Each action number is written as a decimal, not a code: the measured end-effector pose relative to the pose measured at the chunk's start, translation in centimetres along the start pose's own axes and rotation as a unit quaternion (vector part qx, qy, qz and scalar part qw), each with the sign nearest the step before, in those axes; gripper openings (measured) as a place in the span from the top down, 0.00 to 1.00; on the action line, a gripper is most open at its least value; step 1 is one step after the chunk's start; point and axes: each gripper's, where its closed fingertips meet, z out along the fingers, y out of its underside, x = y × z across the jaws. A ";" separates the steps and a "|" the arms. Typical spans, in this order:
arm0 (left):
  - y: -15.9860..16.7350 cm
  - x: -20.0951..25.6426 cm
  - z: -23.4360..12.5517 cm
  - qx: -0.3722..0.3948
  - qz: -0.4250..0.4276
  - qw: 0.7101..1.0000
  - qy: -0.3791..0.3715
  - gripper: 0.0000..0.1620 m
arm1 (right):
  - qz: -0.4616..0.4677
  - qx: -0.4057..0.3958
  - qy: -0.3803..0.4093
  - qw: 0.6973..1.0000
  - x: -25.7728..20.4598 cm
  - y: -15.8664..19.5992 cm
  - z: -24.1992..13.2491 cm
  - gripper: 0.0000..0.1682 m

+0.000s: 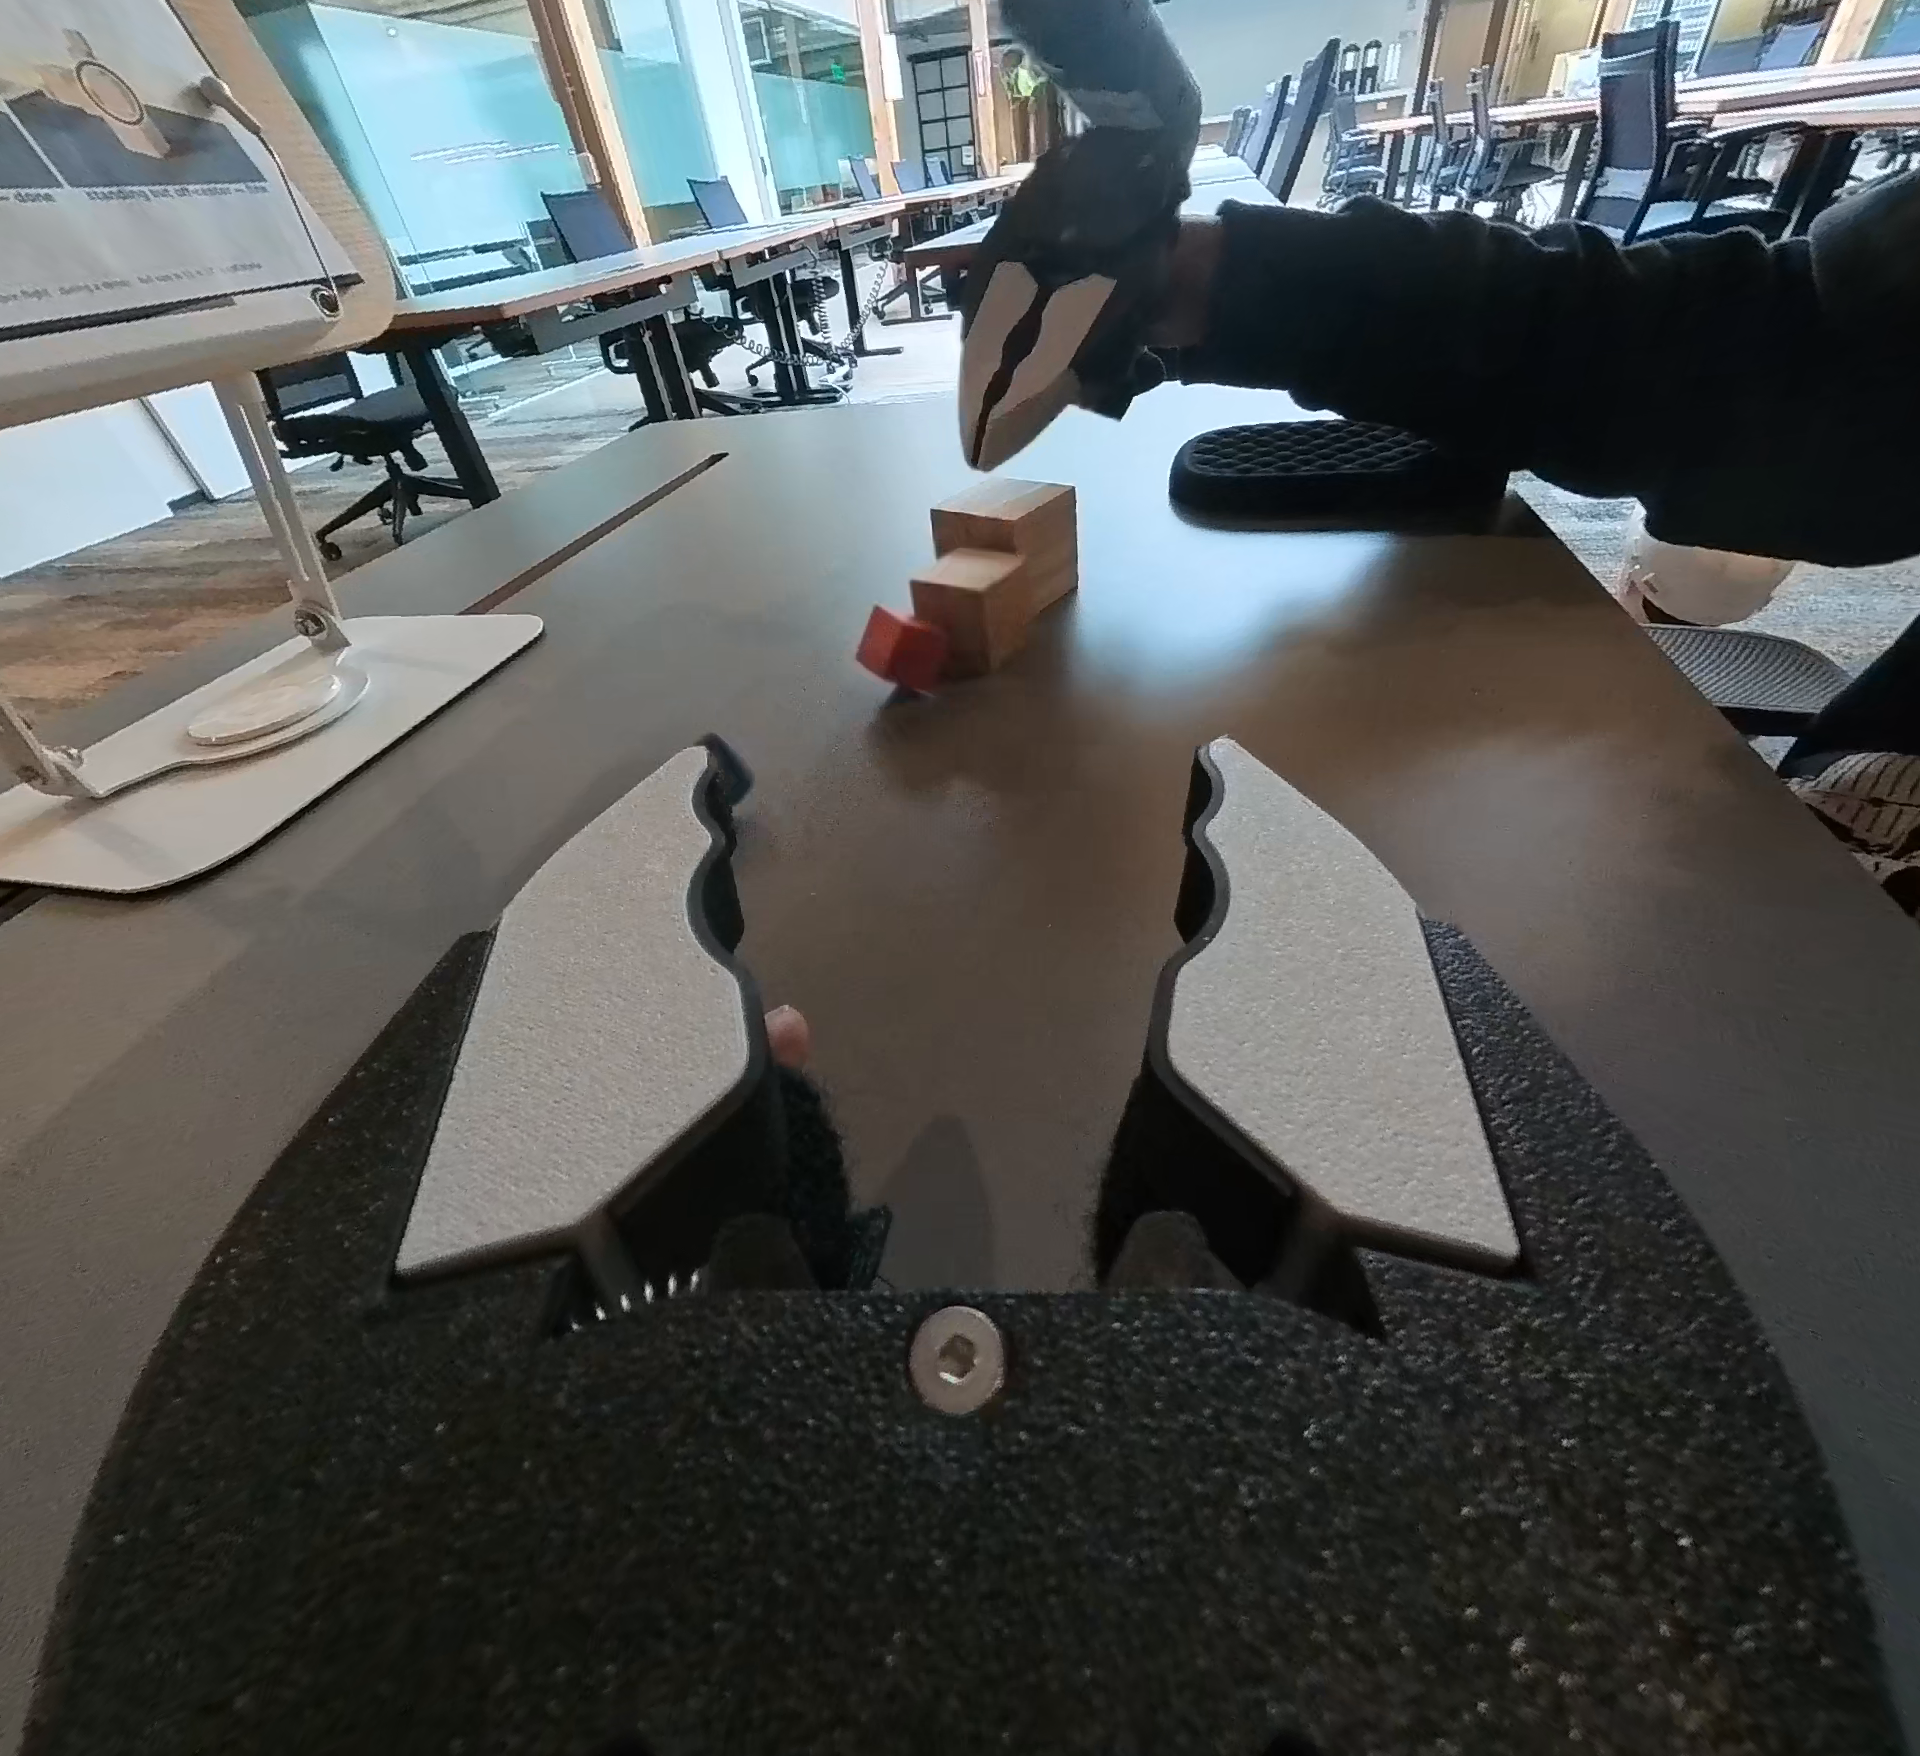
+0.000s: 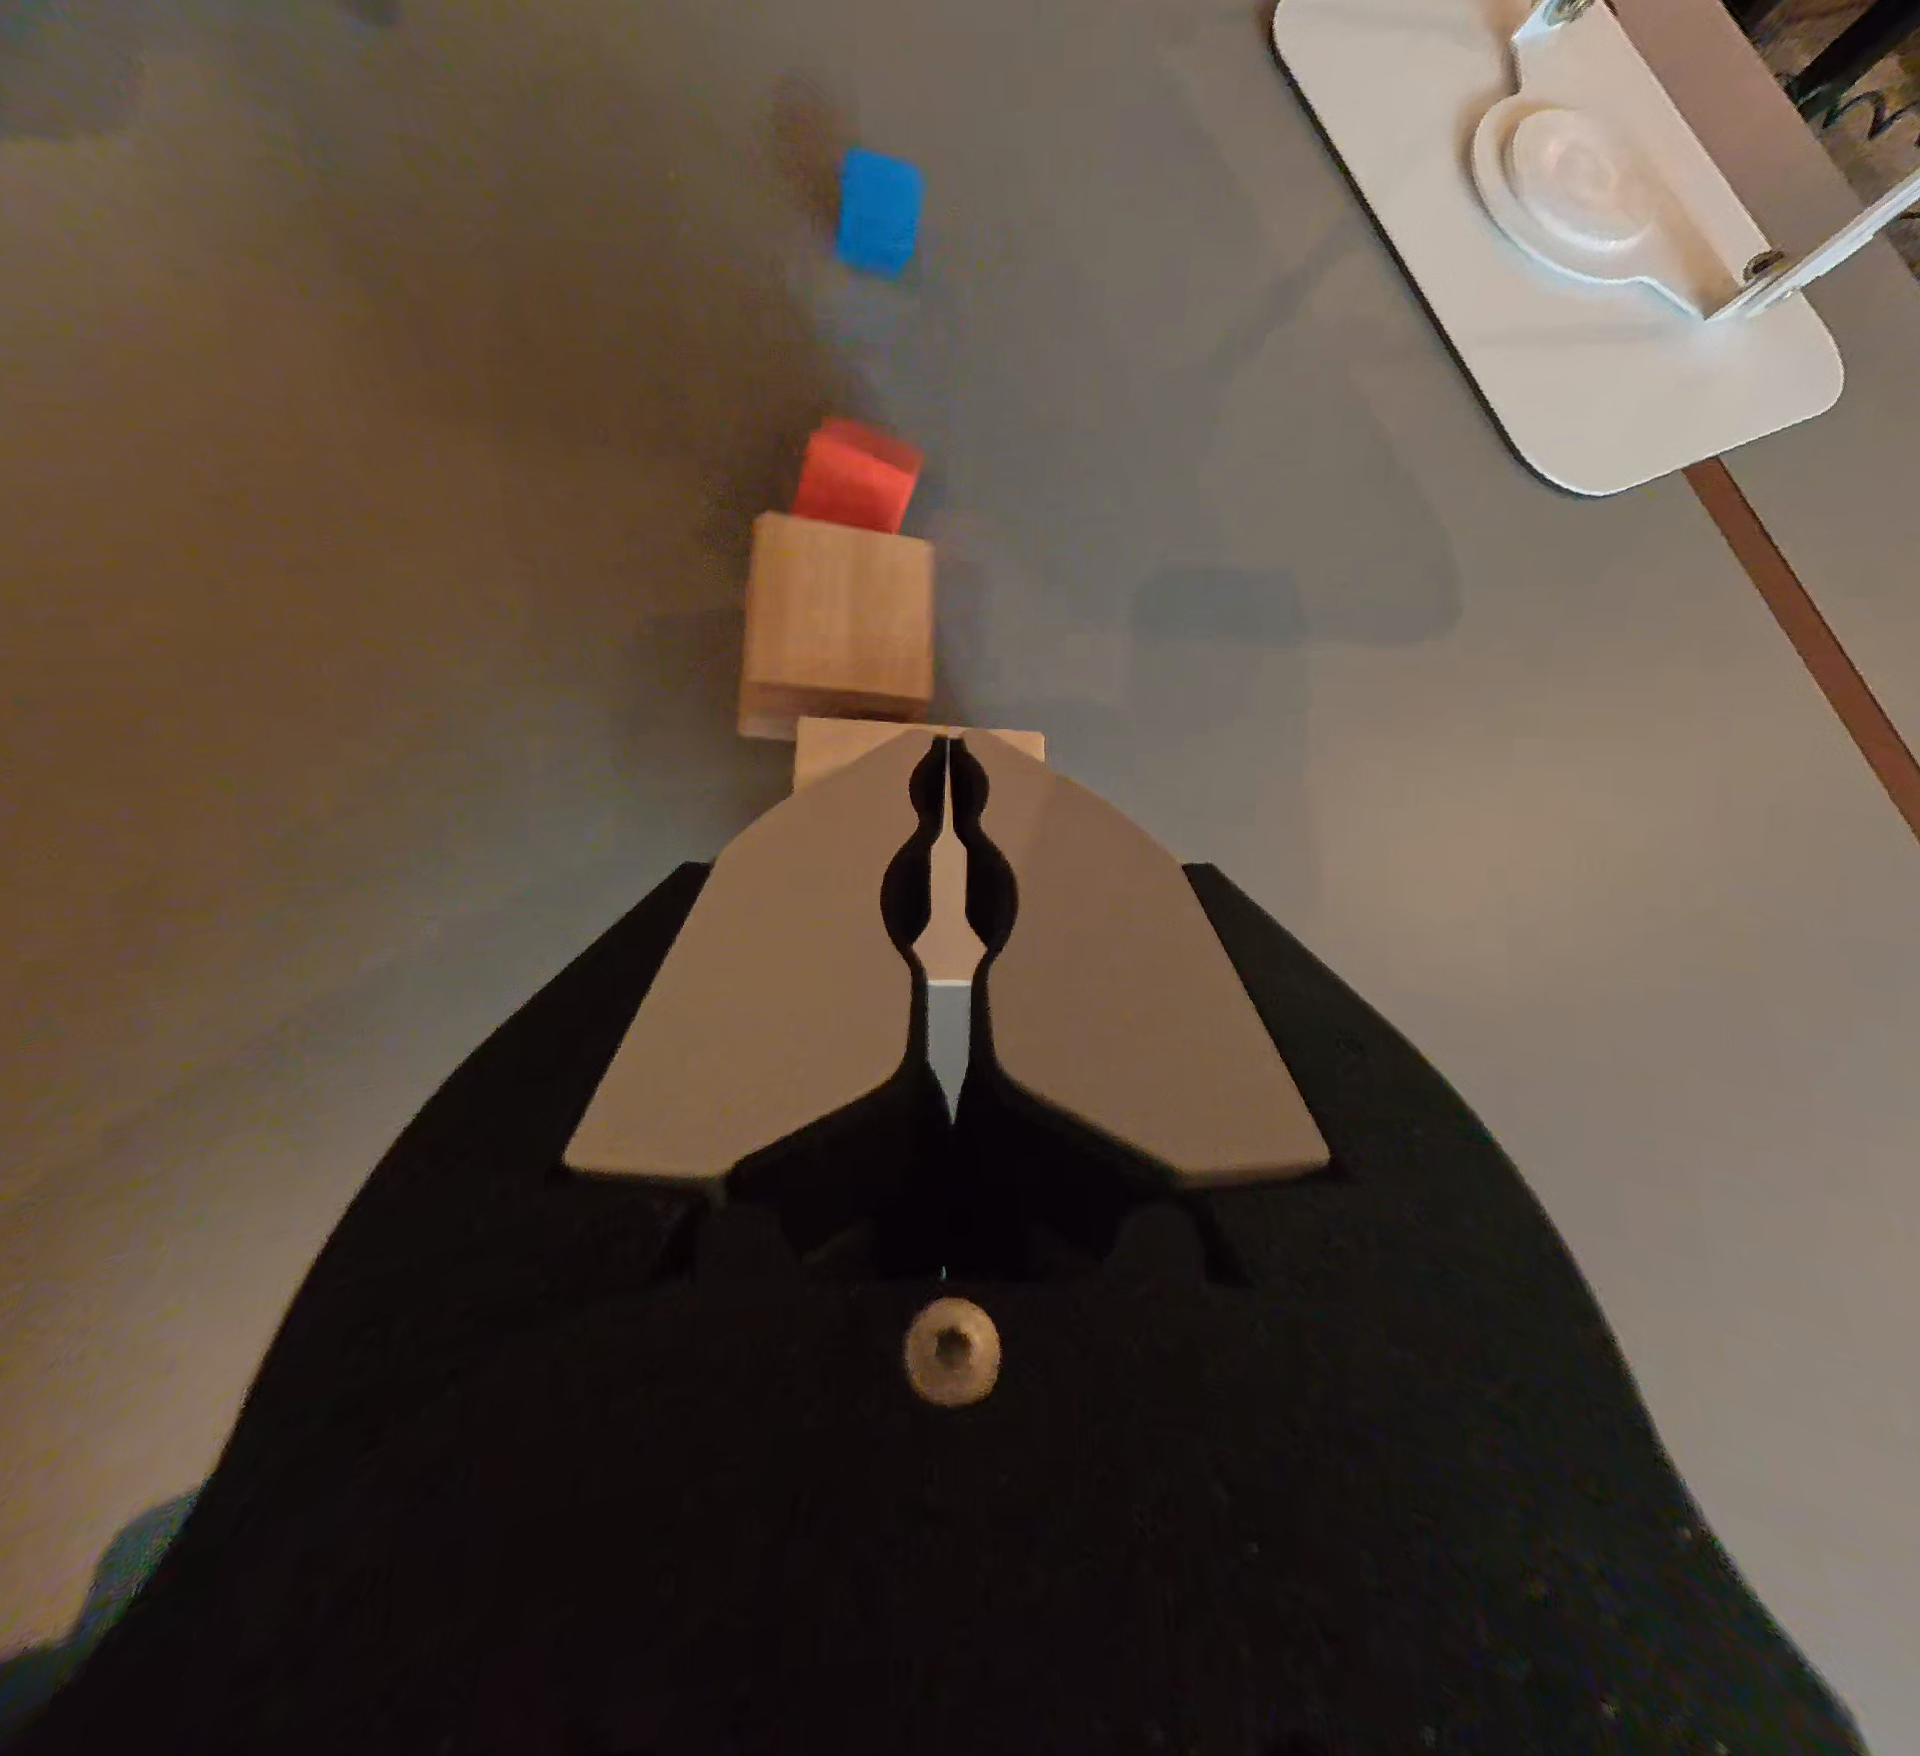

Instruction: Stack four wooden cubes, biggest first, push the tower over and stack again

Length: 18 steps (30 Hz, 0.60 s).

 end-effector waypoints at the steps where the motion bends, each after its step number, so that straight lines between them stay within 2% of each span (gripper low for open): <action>1: 0.0 0.0 0.0 0.000 0.000 1.000 0.000 0.49 | 0.000 0.009 -0.001 1.000 -0.1 -0.2 -0.2 1.00; 6: 0.1 -0.1 0.0 -0.001 -0.001 1.000 0.000 0.49 | 0.011 0.081 -0.006 0.997 -0.6 -1.5 -2.4 0.96; 14: 0.1 -0.1 0.0 0.002 -0.002 1.000 -0.003 0.49 | 0.014 0.261 -0.013 0.965 -1.7 -3.5 -7.4 0.65; 18: 0.0 -0.2 -0.1 0.005 -0.003 1.000 -0.004 0.48 | 0.030 0.297 -0.023 0.954 -2.1 -3.1 -7.9 0.39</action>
